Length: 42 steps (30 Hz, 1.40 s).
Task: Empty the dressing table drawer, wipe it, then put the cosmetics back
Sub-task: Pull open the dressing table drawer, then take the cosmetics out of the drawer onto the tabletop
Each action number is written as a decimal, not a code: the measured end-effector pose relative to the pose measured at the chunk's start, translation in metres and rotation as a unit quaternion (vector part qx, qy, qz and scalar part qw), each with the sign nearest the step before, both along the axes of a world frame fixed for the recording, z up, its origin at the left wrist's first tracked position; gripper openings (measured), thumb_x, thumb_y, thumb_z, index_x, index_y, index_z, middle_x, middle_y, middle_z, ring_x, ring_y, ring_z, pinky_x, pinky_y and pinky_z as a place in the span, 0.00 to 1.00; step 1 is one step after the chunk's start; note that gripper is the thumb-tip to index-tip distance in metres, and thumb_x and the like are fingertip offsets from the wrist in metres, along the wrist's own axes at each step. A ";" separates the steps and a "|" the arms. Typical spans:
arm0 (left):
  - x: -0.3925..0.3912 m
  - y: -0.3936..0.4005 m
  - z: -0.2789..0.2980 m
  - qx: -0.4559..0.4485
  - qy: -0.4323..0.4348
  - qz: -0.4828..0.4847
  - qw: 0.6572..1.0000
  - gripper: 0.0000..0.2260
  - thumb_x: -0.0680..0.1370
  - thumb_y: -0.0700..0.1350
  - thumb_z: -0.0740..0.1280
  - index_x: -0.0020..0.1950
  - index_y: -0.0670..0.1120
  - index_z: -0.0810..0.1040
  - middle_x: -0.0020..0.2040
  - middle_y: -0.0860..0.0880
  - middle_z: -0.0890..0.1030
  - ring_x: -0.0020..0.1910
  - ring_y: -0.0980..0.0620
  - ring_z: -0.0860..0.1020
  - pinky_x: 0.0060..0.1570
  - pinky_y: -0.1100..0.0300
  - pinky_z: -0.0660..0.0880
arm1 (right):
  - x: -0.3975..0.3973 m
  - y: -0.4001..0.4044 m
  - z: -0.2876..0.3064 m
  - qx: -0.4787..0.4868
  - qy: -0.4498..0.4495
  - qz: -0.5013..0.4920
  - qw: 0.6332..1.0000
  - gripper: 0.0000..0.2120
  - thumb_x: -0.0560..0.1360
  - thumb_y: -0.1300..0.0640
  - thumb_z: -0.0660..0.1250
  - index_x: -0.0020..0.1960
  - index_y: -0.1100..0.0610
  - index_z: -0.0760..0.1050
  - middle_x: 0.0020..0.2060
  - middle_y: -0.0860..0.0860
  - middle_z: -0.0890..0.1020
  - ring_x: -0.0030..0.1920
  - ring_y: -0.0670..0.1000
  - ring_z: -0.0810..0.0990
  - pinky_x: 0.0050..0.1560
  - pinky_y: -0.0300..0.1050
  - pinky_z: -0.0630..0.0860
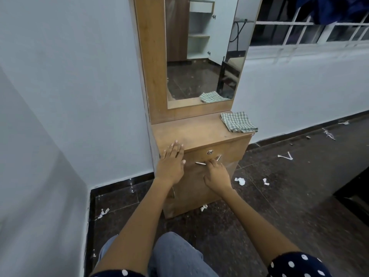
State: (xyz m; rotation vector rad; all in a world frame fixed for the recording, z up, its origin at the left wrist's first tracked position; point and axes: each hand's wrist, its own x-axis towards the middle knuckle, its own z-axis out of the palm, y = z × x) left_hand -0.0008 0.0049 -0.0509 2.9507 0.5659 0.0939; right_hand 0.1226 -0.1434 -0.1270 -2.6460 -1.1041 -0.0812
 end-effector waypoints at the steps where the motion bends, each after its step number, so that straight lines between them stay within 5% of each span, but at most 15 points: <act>1: 0.000 0.000 0.000 -0.006 0.003 -0.001 1.000 0.25 0.84 0.50 0.47 0.78 0.46 0.42 0.78 0.46 0.40 0.77 0.48 0.41 0.74 0.52 0.43 | -0.003 -0.005 0.000 0.009 0.008 -0.003 1.000 0.27 0.68 0.56 0.67 0.66 0.61 0.71 0.59 0.56 0.76 0.60 0.58 0.74 0.65 0.51 0.69; 7: 0.002 0.008 0.012 -0.065 0.047 -0.026 0.996 0.24 0.84 0.51 0.45 0.78 0.47 0.43 0.78 0.46 0.40 0.77 0.49 0.41 0.74 0.53 0.42 | -0.028 -0.051 0.013 -0.005 0.014 -0.011 1.000 0.19 0.73 0.51 0.67 0.63 0.55 0.74 0.59 0.51 0.78 0.61 0.52 0.75 0.63 0.47 0.67; 11: 0.003 0.010 0.014 -0.085 0.059 -0.030 0.994 0.24 0.84 0.51 0.45 0.78 0.47 0.43 0.78 0.47 0.40 0.77 0.50 0.40 0.74 0.53 0.42 | -0.059 -0.066 0.043 0.222 -0.065 -0.083 0.969 0.10 0.77 0.55 0.62 0.56 0.56 0.76 0.50 0.50 0.80 0.48 0.51 0.80 0.43 0.42 0.76; 13: 0.003 0.010 0.013 -0.092 0.056 -0.030 0.994 0.24 0.84 0.51 0.45 0.78 0.47 0.43 0.78 0.47 0.40 0.77 0.50 0.40 0.73 0.53 0.41 | -0.067 -0.062 0.052 0.223 -0.091 -0.027 0.970 0.15 0.79 0.50 0.57 0.59 0.56 0.76 0.56 0.50 0.79 0.56 0.49 0.77 0.56 0.41 0.74; 16: 0.003 0.010 0.011 -0.098 0.044 -0.030 0.994 0.24 0.84 0.52 0.45 0.78 0.48 0.43 0.78 0.47 0.40 0.77 0.50 0.41 0.73 0.53 0.41 | -0.069 -0.052 0.058 0.119 -0.049 0.073 0.989 0.23 0.81 0.44 0.49 0.66 0.54 0.72 0.66 0.49 0.74 0.70 0.49 0.67 0.74 0.49 0.56; 18: 0.002 0.011 0.010 -0.095 0.041 -0.029 0.994 0.24 0.84 0.52 0.45 0.78 0.48 0.43 0.78 0.47 0.40 0.77 0.50 0.41 0.74 0.52 0.41 | -0.072 -0.052 0.052 0.074 -0.024 0.103 0.992 0.26 0.81 0.42 0.45 0.66 0.53 0.73 0.67 0.49 0.74 0.72 0.49 0.64 0.74 0.56 0.57; 22: 0.002 0.011 0.008 -0.095 0.032 -0.027 0.995 0.24 0.84 0.52 0.45 0.78 0.48 0.43 0.78 0.47 0.41 0.77 0.50 0.41 0.74 0.53 0.41 | -0.082 -0.066 0.042 0.053 -0.012 0.096 0.994 0.33 0.79 0.38 0.38 0.68 0.52 0.72 0.68 0.49 0.73 0.72 0.49 0.65 0.73 0.44 0.53; 28: 0.002 0.010 0.003 -0.092 0.021 -0.026 0.995 0.24 0.84 0.52 0.46 0.78 0.48 0.44 0.78 0.47 0.42 0.77 0.49 0.42 0.73 0.52 0.41 | -0.099 -0.084 0.043 0.055 0.013 0.081 0.995 0.30 0.80 0.39 0.41 0.65 0.51 0.75 0.64 0.47 0.77 0.70 0.48 0.68 0.69 0.39 0.54; 42: -0.002 0.007 0.004 -0.074 -0.005 -0.017 0.997 0.24 0.84 0.51 0.47 0.78 0.47 0.46 0.78 0.47 0.44 0.77 0.49 0.43 0.73 0.53 0.42 | -0.120 -0.110 0.041 0.069 0.033 0.071 0.995 0.27 0.81 0.41 0.43 0.64 0.49 0.76 0.63 0.45 0.78 0.69 0.46 0.69 0.72 0.45 0.59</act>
